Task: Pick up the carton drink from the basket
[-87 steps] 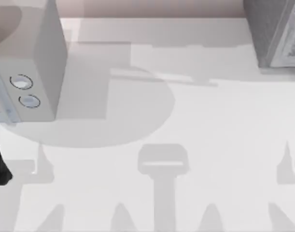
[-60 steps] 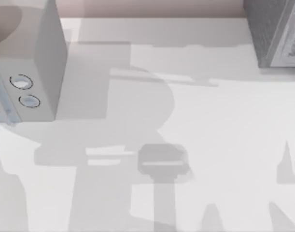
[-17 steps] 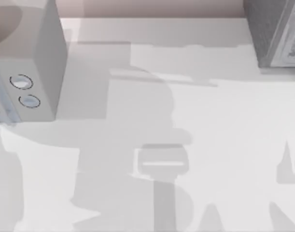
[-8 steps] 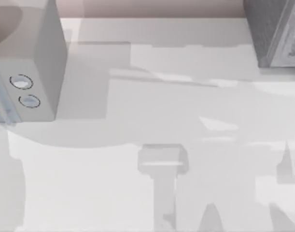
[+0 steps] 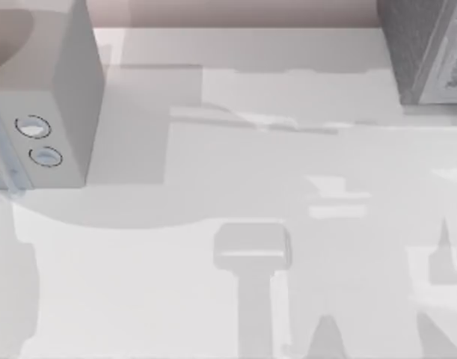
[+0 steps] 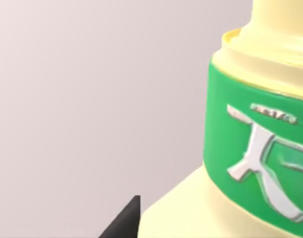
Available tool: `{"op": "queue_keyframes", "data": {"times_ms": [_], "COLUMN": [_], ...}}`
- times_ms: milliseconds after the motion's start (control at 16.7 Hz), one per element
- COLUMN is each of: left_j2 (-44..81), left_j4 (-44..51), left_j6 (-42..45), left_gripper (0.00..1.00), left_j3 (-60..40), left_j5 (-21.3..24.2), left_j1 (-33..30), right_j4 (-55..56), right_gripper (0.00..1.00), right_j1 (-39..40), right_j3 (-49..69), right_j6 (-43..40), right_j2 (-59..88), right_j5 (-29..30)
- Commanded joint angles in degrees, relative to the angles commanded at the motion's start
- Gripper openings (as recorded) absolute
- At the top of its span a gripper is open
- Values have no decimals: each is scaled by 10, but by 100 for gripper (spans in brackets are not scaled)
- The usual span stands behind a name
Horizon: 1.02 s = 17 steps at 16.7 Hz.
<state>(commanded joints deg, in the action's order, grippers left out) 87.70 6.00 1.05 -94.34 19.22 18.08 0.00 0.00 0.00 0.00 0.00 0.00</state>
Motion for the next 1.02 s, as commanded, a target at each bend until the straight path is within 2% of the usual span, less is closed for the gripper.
{"op": "queue_keyframes", "data": {"times_ms": [480, 720, 1020], "left_j2": [-27, -113, -290], "left_j4": [1, -5, -19], "left_j6": [0, 0, -2], "left_gripper": [0, 0, 0], "left_j3": [29, 127, 314], "left_j5": [-6, -25, -64], "left_j1": [-8, -26, -61], "right_j4": [0, 0, 0], "right_gripper": [100, 100, 100], "right_j1": [0, 0, 0], "right_j3": [0, 0, 0], "right_j6": [0, 0, 0], "right_j2": [0, 0, 0], "right_j5": [0, 0, 0]}}
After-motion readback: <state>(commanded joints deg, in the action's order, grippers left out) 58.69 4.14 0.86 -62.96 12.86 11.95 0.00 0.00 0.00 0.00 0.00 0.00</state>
